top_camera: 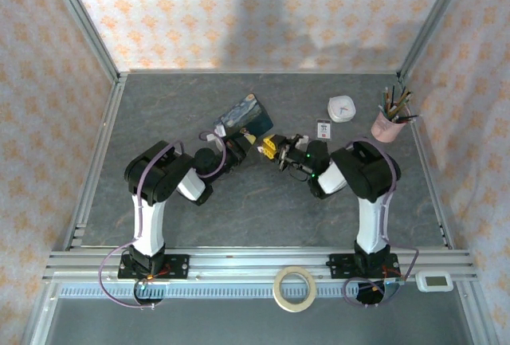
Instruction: Unlock a padlock with a key
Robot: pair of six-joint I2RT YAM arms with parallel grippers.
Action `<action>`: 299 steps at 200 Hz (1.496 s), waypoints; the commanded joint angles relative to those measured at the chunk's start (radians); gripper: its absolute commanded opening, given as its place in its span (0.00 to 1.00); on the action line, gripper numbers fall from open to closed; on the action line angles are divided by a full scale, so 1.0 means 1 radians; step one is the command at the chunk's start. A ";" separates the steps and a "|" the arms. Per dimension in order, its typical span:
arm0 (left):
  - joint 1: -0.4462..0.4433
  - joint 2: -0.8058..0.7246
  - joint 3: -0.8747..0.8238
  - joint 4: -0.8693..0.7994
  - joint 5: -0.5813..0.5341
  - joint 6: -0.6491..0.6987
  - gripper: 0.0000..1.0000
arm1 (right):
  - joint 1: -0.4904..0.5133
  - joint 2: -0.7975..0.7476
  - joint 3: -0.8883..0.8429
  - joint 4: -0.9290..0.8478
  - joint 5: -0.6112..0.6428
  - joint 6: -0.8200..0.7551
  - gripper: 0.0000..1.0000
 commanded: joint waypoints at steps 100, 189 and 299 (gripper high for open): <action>-0.028 -0.202 0.115 -0.829 -0.136 0.381 0.00 | 0.018 -0.471 0.075 -1.110 0.502 -1.103 0.33; -0.049 -0.169 0.157 -0.955 -0.235 0.417 0.27 | 0.116 -0.494 0.092 -1.140 0.536 -1.289 0.37; 0.145 -0.622 -0.150 -0.938 -0.257 0.262 0.57 | 0.315 -0.196 0.503 -1.452 0.607 -1.600 0.52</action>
